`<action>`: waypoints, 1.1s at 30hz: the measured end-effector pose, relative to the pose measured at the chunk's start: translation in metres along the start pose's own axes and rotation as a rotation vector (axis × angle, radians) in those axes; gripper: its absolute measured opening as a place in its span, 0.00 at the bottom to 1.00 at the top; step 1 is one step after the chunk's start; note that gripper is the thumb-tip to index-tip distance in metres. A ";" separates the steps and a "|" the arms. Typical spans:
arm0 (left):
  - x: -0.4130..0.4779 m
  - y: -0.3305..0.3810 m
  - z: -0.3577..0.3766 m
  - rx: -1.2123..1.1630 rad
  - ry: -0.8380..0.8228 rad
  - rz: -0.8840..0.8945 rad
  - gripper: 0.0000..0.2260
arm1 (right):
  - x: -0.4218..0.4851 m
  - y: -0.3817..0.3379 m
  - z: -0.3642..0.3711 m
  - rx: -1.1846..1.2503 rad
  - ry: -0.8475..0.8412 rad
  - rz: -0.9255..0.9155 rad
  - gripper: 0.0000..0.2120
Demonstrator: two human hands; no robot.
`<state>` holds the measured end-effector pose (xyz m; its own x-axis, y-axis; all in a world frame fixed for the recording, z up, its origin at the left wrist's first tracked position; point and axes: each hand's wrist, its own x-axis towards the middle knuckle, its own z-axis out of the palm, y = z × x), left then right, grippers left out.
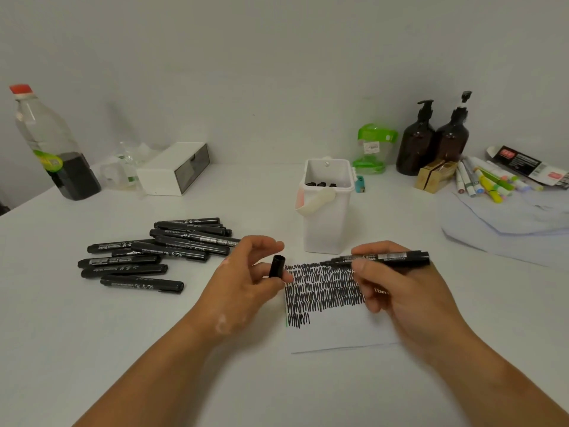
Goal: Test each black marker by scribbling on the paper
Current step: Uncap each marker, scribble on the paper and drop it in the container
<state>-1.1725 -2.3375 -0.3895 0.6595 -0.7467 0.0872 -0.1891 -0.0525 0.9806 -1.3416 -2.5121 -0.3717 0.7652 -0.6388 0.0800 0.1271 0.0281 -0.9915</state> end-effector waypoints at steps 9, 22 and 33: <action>0.002 -0.001 -0.002 -0.053 -0.092 0.076 0.12 | -0.003 -0.007 0.000 0.195 -0.024 -0.012 0.04; -0.003 0.001 0.009 -0.243 -0.238 0.042 0.13 | -0.010 -0.003 0.010 -0.085 -0.197 -0.030 0.06; -0.010 0.012 0.026 -0.291 -0.097 0.006 0.09 | -0.012 0.001 0.025 -0.002 -0.182 -0.047 0.08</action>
<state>-1.2005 -2.3484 -0.3829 0.5839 -0.8069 0.0893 0.0330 0.1335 0.9905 -1.3344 -2.4852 -0.3706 0.8598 -0.4901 0.1431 0.1639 -0.0005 -0.9865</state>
